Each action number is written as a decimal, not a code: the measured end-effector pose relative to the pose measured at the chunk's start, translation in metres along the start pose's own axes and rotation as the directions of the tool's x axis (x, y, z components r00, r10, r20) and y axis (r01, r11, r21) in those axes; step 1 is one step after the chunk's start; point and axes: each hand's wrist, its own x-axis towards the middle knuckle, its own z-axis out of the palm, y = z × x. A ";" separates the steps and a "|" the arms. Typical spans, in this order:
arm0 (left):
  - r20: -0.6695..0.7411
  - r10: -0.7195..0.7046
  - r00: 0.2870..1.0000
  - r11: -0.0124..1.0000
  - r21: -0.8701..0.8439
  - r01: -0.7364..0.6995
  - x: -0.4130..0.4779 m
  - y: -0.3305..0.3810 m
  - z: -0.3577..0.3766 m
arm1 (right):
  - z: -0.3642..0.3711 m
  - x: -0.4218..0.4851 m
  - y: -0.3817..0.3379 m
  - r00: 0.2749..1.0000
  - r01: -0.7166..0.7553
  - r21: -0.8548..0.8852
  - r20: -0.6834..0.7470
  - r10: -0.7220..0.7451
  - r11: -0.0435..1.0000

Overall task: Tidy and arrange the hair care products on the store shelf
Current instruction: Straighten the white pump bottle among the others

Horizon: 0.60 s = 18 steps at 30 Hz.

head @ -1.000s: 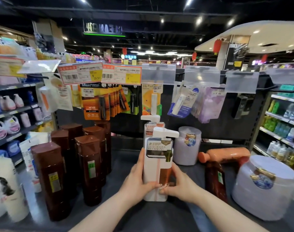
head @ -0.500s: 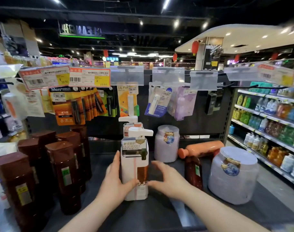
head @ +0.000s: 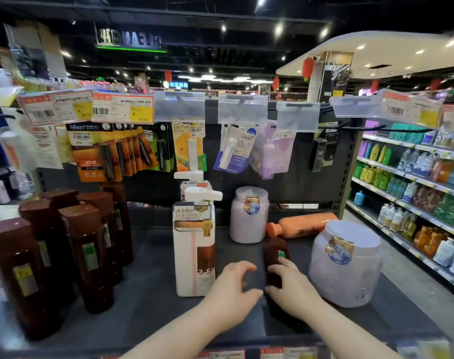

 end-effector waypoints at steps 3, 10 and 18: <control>0.050 -0.095 0.994 0.995 -0.001 0.095 0.002 0.000 0.011 | -0.004 -0.003 0.007 0.997 -0.079 0.166 0.020 0.077 0.983; 0.006 -0.107 0.994 0.994 -0.035 0.107 -0.020 0.013 0.019 | -0.010 -0.002 0.018 0.988 -0.142 0.329 -0.005 0.152 0.934; -0.382 -0.034 0.924 0.999 0.004 0.039 -0.075 -0.004 -0.023 | -0.050 -0.051 -0.027 0.977 0.200 0.794 -0.209 -0.050 0.575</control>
